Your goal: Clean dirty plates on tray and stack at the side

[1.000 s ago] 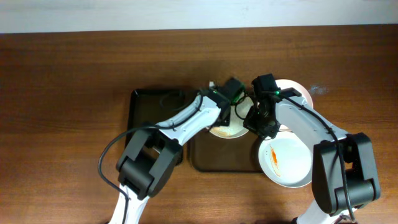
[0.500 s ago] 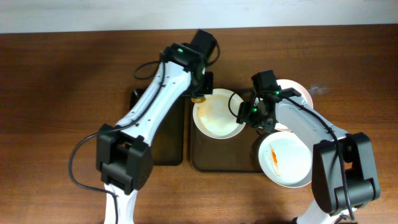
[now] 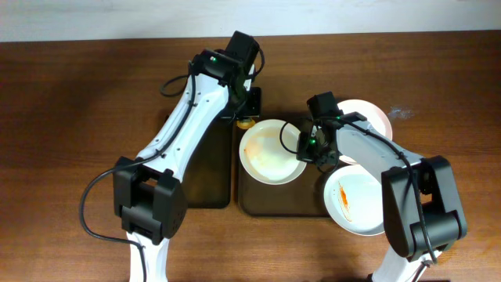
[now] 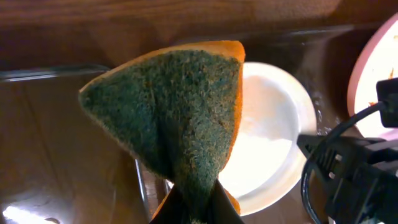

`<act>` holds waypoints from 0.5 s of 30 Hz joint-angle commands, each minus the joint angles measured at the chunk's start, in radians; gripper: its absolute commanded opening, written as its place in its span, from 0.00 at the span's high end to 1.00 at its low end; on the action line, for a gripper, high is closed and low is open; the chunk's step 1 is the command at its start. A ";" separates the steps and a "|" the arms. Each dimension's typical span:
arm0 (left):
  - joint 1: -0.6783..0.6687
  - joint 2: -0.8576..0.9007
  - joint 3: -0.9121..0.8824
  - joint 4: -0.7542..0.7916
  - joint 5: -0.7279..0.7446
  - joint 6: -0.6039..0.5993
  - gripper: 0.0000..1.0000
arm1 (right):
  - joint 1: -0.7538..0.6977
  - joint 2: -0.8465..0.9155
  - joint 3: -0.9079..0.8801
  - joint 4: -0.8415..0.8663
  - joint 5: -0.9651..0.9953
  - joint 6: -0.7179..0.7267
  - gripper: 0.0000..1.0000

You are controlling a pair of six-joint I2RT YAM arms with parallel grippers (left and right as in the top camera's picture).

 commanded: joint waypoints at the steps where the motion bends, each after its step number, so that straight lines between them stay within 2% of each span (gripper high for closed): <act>1: -0.014 -0.007 -0.102 0.028 0.064 0.016 1.00 | 0.009 0.013 -0.016 -0.041 0.044 -0.002 0.96; 7: -0.079 -0.007 -0.383 0.207 0.068 0.015 1.00 | -0.007 0.013 -0.016 -0.098 0.059 0.060 0.96; 10: -0.101 -0.006 -0.538 0.349 0.030 -0.012 1.00 | -0.011 0.013 -0.016 -0.106 0.058 0.059 0.96; 13: -0.102 -0.006 -0.599 0.378 -0.042 -0.101 1.00 | -0.011 0.013 -0.016 -0.108 0.058 0.059 0.96; 15: -0.102 -0.008 -0.591 0.356 0.048 -0.069 1.00 | -0.011 0.013 -0.016 -0.108 0.058 0.059 0.96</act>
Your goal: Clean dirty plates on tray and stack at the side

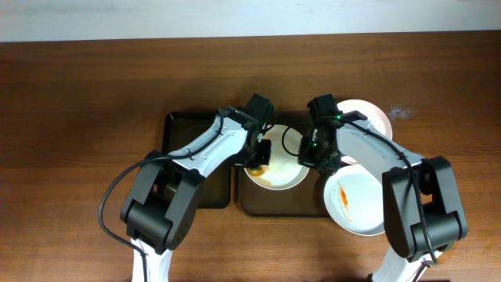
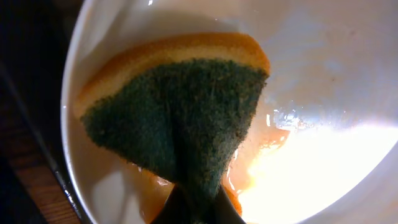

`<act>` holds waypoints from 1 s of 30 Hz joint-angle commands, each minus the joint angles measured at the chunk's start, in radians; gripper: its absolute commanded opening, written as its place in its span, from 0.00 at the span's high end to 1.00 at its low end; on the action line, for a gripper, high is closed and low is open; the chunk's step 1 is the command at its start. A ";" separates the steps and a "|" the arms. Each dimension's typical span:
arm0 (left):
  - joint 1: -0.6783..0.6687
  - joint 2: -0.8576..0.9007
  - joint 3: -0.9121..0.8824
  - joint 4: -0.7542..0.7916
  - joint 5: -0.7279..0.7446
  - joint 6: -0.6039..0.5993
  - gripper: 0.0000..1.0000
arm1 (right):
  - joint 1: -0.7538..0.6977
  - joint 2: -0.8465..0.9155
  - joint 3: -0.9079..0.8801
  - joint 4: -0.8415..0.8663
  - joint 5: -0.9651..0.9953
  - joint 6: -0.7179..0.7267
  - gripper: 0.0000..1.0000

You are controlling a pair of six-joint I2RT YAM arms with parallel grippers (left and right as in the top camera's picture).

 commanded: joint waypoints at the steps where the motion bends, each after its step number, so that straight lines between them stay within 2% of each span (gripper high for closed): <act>1: 0.003 0.024 -0.039 -0.053 0.113 0.050 1.00 | -0.007 0.016 -0.023 -0.017 0.058 0.011 0.96; 2: 0.007 0.024 -0.039 -0.088 0.224 0.142 1.00 | -0.007 0.016 -0.023 -0.018 0.058 0.011 0.96; 3: 0.015 0.024 -0.038 -0.118 0.272 0.203 1.00 | -0.007 0.016 -0.023 -0.017 0.058 0.011 0.96; 5: 0.053 0.024 -0.037 -0.184 0.292 0.215 1.00 | -0.006 0.016 -0.023 -0.016 0.058 0.011 0.96; 7: 0.082 0.024 -0.035 -0.177 0.323 0.214 1.00 | -0.006 0.016 -0.023 -0.016 0.058 0.011 0.96; 9: 0.106 0.024 -0.033 -0.108 0.322 0.212 1.00 | -0.006 0.016 -0.023 -0.016 0.058 0.012 0.96; 14: 0.119 0.024 -0.033 0.257 0.311 0.112 1.00 | -0.006 0.016 -0.023 -0.005 0.058 0.011 0.96; 16: 0.124 0.024 -0.018 0.280 0.312 0.071 1.00 | -0.006 0.016 -0.023 -0.005 0.058 0.011 0.96; 19: 0.138 0.013 0.090 0.135 0.323 0.063 1.00 | -0.006 0.016 -0.023 -0.006 0.058 0.011 0.96; 22: 0.179 -0.019 0.314 -0.138 0.348 0.059 1.00 | -0.006 0.016 -0.023 -0.006 0.058 0.011 0.96; 25: 0.257 -0.055 0.515 -0.336 0.329 0.131 1.00 | -0.007 0.016 -0.023 -0.005 0.047 -0.021 0.96; 28: 0.377 -0.078 0.587 -0.453 0.223 0.135 1.00 | -0.006 -0.026 -0.019 -0.034 0.043 -0.054 0.96; 30: 0.445 -0.077 0.587 -0.490 0.217 0.135 1.00 | -0.006 -0.083 -0.019 -0.061 0.055 -0.058 0.96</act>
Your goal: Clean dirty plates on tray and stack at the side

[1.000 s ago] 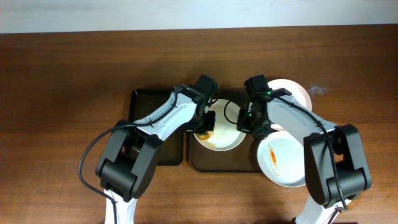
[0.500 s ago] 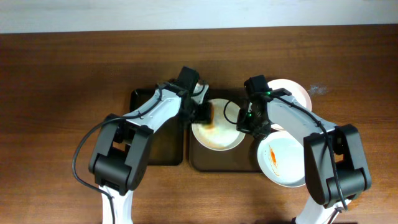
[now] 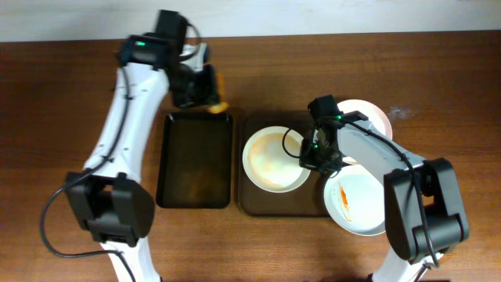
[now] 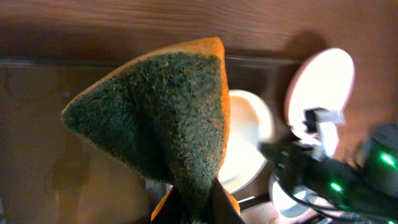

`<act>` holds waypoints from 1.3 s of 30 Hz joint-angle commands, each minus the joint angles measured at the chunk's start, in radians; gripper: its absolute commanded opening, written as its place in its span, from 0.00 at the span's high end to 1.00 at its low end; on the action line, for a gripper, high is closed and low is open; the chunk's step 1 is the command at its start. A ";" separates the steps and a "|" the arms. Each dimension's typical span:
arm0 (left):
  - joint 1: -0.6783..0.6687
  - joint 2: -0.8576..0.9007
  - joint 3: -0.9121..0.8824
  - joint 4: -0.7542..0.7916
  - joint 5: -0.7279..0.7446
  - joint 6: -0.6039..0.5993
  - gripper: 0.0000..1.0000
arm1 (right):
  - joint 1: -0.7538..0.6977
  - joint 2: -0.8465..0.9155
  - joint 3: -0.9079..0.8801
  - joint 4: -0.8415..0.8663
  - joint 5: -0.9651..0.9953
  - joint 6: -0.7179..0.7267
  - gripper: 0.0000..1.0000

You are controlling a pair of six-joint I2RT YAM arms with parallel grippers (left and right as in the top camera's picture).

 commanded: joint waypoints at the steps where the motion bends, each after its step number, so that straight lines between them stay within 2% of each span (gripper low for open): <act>1: 0.119 -0.018 0.010 -0.044 -0.055 0.023 1.00 | -0.006 -0.109 -0.014 -0.054 0.096 -0.024 0.96; 5: 0.162 -0.018 0.010 -0.042 -0.075 0.023 1.00 | -0.002 -0.211 -0.014 -0.104 0.196 -0.024 0.96; 9: 0.154 -0.014 0.009 -0.051 -0.115 0.023 1.00 | 0.069 -0.330 -0.013 -0.171 0.453 -0.002 0.96; 13: 0.147 -0.014 0.008 -0.052 -0.133 0.023 1.00 | 0.216 -0.359 -0.011 -0.216 0.679 0.029 0.96; 16: 0.146 -0.014 0.003 -0.051 -0.134 0.023 1.00 | 0.380 -0.359 -0.011 -0.271 0.969 0.150 0.96; 20: 0.144 -0.014 0.003 -0.048 -0.133 0.022 1.00 | 0.475 -0.359 -0.011 -0.318 1.130 0.242 0.96; 27: 0.144 -0.014 0.003 -0.043 -0.133 0.019 1.00 | 0.492 -0.359 0.011 -0.321 1.263 0.246 0.96; 30: 0.133 -0.014 0.003 -0.045 -0.133 0.006 1.00 | 0.483 -0.371 0.020 -0.322 1.196 0.274 0.96; 32: 0.113 -0.014 0.003 -0.043 -0.134 0.006 1.00 | 0.454 -0.396 0.037 -0.317 1.080 0.273 0.96; 34: 0.086 -0.014 0.002 -0.029 -0.137 0.007 1.00 | 0.367 -0.463 0.056 -0.305 0.890 0.247 0.96; 35: 0.061 -0.014 0.002 -0.014 -0.137 0.006 1.00 | 0.309 -0.501 0.057 -0.288 0.799 0.194 0.96; 39: -0.004 -0.014 0.003 0.013 -0.141 0.007 1.00 | -0.093 -0.673 0.057 -0.269 0.404 -0.044 0.96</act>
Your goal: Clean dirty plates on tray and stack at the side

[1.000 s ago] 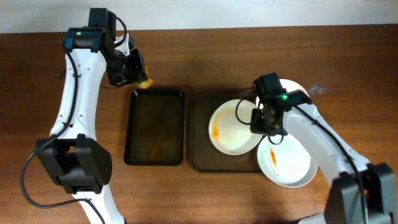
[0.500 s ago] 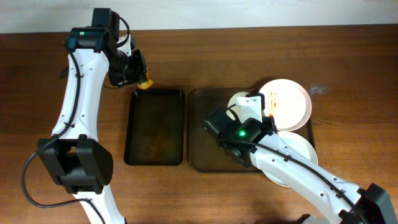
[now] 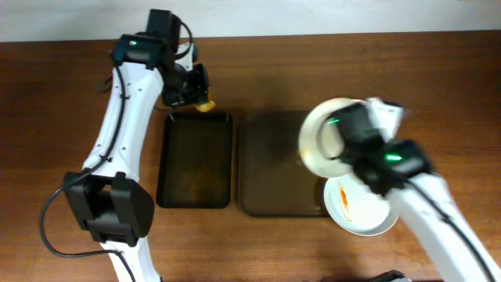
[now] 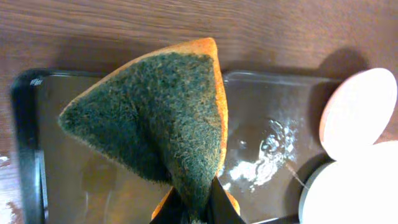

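Observation:
My left gripper [image 4: 193,208] is shut on a folded sponge [image 4: 161,130], green scouring face outward with an orange edge. It hangs over the back edge of the left dark tray [image 3: 168,160]. My right gripper [image 3: 344,129] is shut on a white plate [image 3: 321,145], which is raised and tilted over the right side of the right dark tray [image 3: 270,168]. That tray's floor [image 4: 267,149] carries wet streaks. A second white plate [image 3: 356,207] with an orange smear lies on the table at the front right.
A pink plate [image 4: 360,112] lies on the wooden table [image 3: 63,157] behind the right tray's far corner. The two trays sit side by side mid-table. My left arm [image 3: 117,117] runs down the left side.
The white plate lay flat on the right tray with my right gripper at its rim. Now it is lifted and tilted in that gripper, leaving the tray bare. My left gripper shifted only slightly.
My left gripper first held the sponge at the back of the trays, beside the plate that my right gripper steadied. Then the sponge was down in the plate on an orange smear. Later it was back behind the left tray. Now the plate is up off the tray.

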`<act>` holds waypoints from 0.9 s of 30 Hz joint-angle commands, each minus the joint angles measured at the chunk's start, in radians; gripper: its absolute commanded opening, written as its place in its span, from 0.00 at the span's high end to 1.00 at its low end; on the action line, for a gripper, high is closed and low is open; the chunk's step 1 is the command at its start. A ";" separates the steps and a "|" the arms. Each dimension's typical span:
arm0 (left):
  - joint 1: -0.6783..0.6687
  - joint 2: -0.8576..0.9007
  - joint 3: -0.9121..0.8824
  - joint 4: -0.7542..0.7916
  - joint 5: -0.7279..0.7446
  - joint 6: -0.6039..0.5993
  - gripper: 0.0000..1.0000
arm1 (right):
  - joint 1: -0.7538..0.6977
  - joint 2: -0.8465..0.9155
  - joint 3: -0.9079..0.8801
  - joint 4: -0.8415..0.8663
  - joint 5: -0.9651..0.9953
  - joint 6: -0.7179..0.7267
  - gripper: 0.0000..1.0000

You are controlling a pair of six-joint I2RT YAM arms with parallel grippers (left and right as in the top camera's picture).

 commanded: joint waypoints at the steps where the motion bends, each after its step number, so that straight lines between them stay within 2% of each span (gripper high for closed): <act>1: -0.041 -0.010 0.002 0.018 -0.007 0.005 1.00 | -0.277 -0.096 0.023 0.001 -0.332 -0.196 0.96; 5: -0.076 -0.010 0.001 0.019 -0.035 0.005 1.00 | -0.714 -0.044 0.023 0.008 -0.569 -0.347 0.96; 7: -0.094 -0.009 -0.001 0.021 -0.050 0.005 1.00 | -0.877 0.050 0.023 0.037 -0.618 -0.352 0.96; 9: -0.134 -0.009 -0.001 0.029 -0.097 0.005 1.00 | -0.999 0.180 0.023 0.100 -0.630 -0.287 0.96; 15: -0.150 -0.008 -0.001 0.041 -0.112 0.005 1.00 | -1.123 0.451 0.023 0.274 -0.637 -0.114 0.96; 22: -0.160 -0.008 -0.001 0.067 -0.111 0.005 1.00 | -1.179 0.517 0.015 0.413 -0.609 -0.133 0.95; 24: -0.160 -0.008 -0.001 0.069 -0.111 0.005 1.00 | -1.152 0.536 0.015 0.420 -0.640 -0.190 0.70; 25: -0.160 -0.008 -0.001 0.071 -0.111 0.005 1.00 | -1.129 0.544 0.015 0.412 -0.642 -0.201 0.64; 27: -0.160 -0.008 -0.001 0.071 -0.111 0.005 1.00 | -1.079 0.541 0.019 0.391 -0.661 -0.233 0.60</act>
